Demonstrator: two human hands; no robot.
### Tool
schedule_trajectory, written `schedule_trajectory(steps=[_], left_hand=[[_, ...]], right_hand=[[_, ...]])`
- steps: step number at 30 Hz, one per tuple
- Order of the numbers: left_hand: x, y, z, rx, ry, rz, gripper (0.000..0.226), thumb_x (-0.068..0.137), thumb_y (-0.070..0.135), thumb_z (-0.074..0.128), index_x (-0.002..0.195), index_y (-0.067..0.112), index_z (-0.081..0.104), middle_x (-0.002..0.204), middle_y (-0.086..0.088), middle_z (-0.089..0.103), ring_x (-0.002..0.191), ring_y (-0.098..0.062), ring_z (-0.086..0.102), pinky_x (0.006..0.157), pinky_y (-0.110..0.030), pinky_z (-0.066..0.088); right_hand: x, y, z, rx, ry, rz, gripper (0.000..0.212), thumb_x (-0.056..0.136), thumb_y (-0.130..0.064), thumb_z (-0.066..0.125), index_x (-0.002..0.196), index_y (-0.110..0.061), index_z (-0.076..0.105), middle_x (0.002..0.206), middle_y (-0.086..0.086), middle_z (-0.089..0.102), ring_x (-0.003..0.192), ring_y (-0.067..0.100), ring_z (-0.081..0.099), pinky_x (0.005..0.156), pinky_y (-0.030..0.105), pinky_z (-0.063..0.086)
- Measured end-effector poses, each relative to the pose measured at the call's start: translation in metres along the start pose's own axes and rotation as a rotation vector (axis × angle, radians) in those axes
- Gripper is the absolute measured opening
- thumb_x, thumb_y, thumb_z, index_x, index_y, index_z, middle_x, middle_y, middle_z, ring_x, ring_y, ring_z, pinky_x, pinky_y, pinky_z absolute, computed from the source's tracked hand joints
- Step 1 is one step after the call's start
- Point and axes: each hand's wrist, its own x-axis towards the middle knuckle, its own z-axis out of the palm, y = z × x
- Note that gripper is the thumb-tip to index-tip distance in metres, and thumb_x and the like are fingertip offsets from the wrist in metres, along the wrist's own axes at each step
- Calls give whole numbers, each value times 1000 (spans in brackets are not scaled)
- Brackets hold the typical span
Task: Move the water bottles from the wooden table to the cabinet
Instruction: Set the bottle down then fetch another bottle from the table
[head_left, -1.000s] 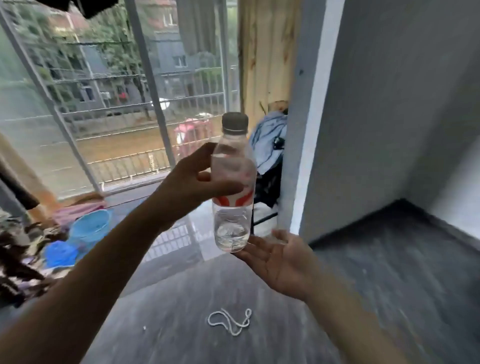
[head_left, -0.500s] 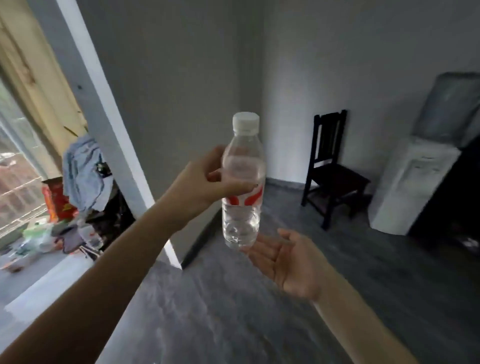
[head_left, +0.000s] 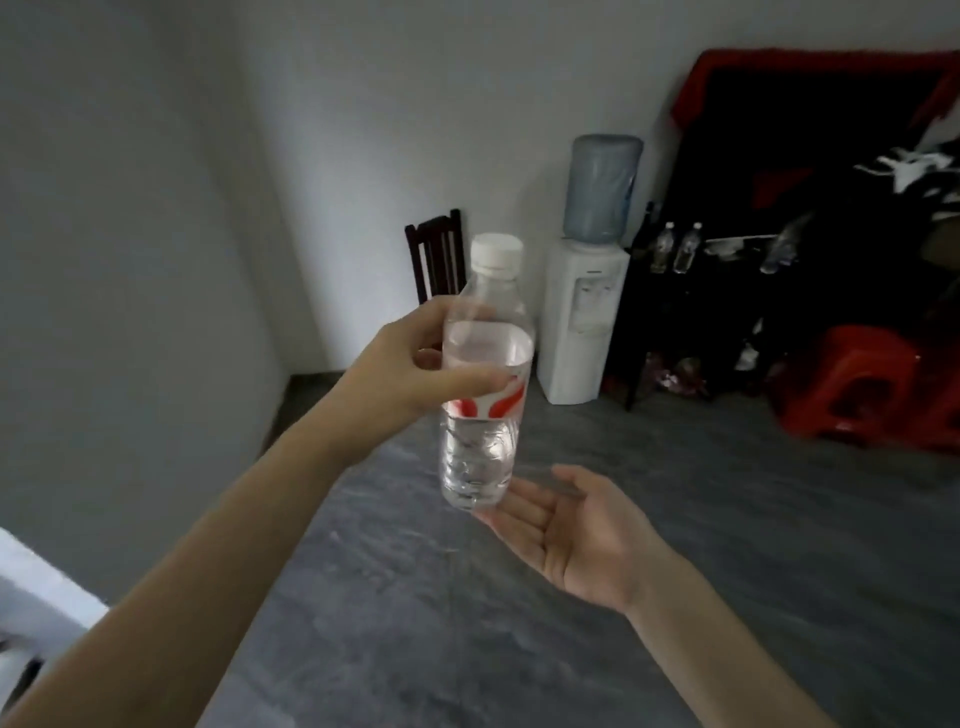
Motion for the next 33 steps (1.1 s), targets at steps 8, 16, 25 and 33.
schedule_trajectory(steps=[8, 16, 25, 33], left_hand=[[54, -18, 17, -103, -166, 18, 64, 69, 40, 85, 128, 28, 64, 113, 7, 76, 104, -13, 74, 84, -25, 59], [132, -35, 59, -76, -287, 33, 65, 74, 40, 85, 134, 31, 62, 118, 8, 75, 107, -14, 73, 91, -36, 60], [263, -42, 129, -110, -307, 69, 71, 70, 54, 80, 136, 40, 59, 126, 12, 72, 115, -12, 70, 100, -41, 56], [372, -44, 179, -95, -344, 95, 77, 69, 45, 81, 141, 30, 58, 123, 9, 74, 112, -9, 71, 93, -29, 59]], right_hand=[[-8, -17, -15, 76, 42, -129, 59, 101, -36, 35, 130, 12, 50, 128, 30, 60, 114, 40, 64, 87, 42, 57], [4, -73, -49, 84, 56, -202, 54, 98, -29, 41, 132, 12, 49, 129, 30, 60, 116, 38, 63, 94, 41, 54], [26, -204, -101, 98, 91, -263, 53, 96, -27, 43, 131, 11, 50, 129, 29, 61, 119, 37, 62, 95, 41, 53], [51, -317, -138, 105, 109, -285, 52, 94, -27, 44, 130, 10, 52, 127, 28, 62, 116, 36, 63, 93, 40, 55]])
